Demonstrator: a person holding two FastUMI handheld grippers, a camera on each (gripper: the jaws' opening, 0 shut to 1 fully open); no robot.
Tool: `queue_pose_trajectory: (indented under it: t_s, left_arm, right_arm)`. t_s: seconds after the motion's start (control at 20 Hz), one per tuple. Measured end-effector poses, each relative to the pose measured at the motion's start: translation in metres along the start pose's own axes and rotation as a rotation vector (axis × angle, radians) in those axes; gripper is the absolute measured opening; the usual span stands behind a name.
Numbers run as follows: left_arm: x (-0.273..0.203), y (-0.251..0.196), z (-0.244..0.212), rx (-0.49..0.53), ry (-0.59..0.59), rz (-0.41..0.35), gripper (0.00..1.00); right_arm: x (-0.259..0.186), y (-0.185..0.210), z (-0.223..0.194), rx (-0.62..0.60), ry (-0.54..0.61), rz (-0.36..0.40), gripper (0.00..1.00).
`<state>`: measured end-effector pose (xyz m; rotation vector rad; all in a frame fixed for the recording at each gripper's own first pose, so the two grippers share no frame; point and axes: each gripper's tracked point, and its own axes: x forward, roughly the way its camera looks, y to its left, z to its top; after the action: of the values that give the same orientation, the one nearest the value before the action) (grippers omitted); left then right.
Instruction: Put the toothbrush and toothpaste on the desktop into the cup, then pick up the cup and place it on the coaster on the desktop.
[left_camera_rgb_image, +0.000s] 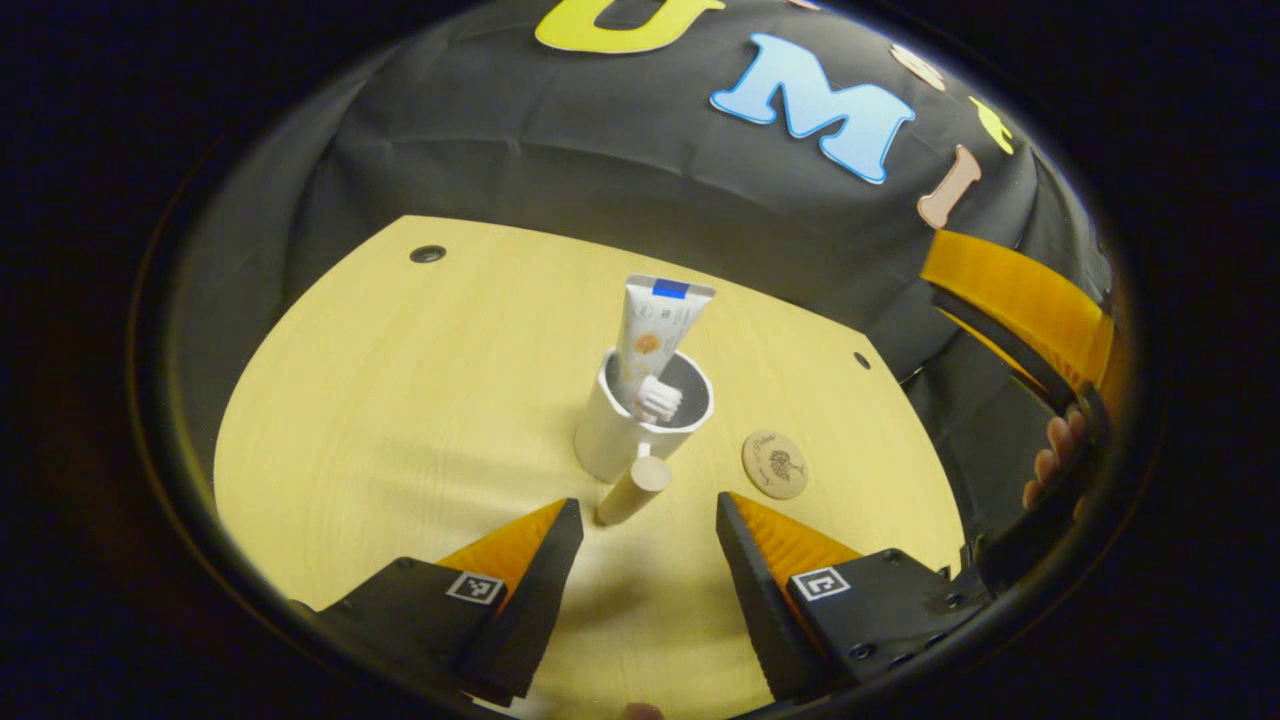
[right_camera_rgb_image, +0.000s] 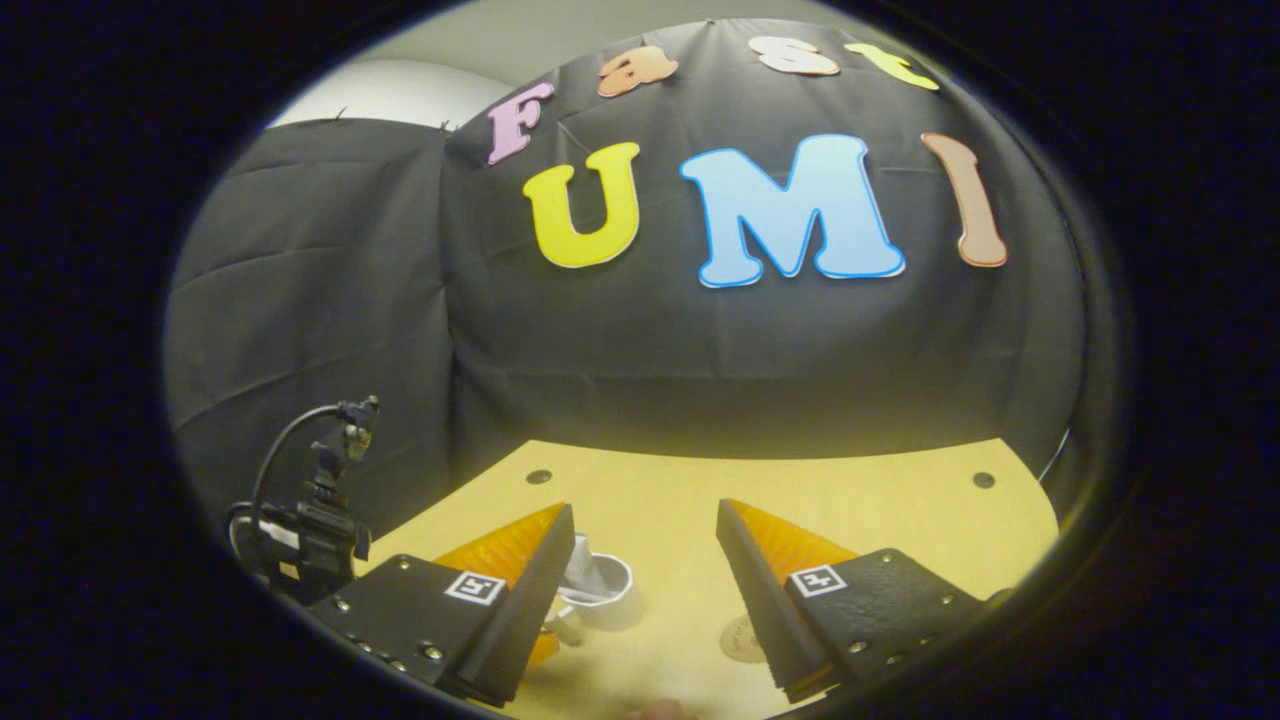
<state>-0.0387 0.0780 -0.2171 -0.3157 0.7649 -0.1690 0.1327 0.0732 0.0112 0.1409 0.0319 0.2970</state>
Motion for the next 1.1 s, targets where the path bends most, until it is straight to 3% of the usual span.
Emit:
queue_pose_trajectory:
  t_s: [0.2,0.25,0.3,0.5,0.55,0.6,0.65,0.7,0.75,0.8,1.0,1.05,1.1]
  left_arm:
    - [0.02,-0.005,0.003,0.045,0.087,0.001,0.89]
    - [0.025,-0.005,0.005,0.055,0.108,-0.001,0.89]
    - [0.029,-0.006,0.007,0.063,0.119,0.002,0.89]
    - [0.051,-0.003,0.011,0.099,0.203,0.042,0.94]
    - [0.055,-0.002,0.009,0.1,0.23,0.053,0.89]
    - [0.061,-0.001,0.006,0.098,0.255,0.062,0.88]
    - [0.066,0.001,-0.001,0.1,0.295,0.075,0.94]
    - [0.071,0.004,-0.005,0.107,0.335,0.09,0.92]
    - [0.074,0.006,-0.003,0.116,0.337,0.093,0.84]
    - [0.076,0.009,0.001,0.13,0.337,0.102,0.88]
    - [0.091,0.014,-0.006,0.153,0.396,0.14,0.87]
    - [0.094,0.016,-0.009,0.152,0.406,0.148,0.67]
    - [0.096,0.017,-0.009,0.156,0.405,0.155,0.64]
  right_arm:
    - [-0.042,-0.028,-0.007,0.008,0.026,-0.078,0.88]
    - [-0.05,-0.034,-0.013,0.01,0.042,-0.095,0.84]
    - [-0.056,-0.038,-0.02,0.013,0.055,-0.108,0.88]
    - [-0.079,-0.062,-0.043,0.037,0.114,-0.178,0.88]
    - [-0.084,-0.068,-0.049,0.043,0.126,-0.195,0.88]
    - [-0.088,-0.077,-0.055,0.06,0.138,-0.215,0.88]
    - [-0.092,-0.085,-0.062,0.081,0.156,-0.232,0.88]
    - [-0.096,-0.092,-0.068,0.103,0.171,-0.247,0.88]
    - [-0.094,-0.094,-0.069,0.111,0.177,-0.253,0.88]
    - [-0.094,-0.095,-0.071,0.116,0.181,-0.259,0.88]
    - [-0.098,-0.104,-0.08,0.135,0.203,-0.269,0.88]
    - [-0.101,-0.105,-0.083,0.139,0.208,-0.271,0.88]
    - [-0.102,-0.108,-0.085,0.142,0.211,-0.273,0.84]
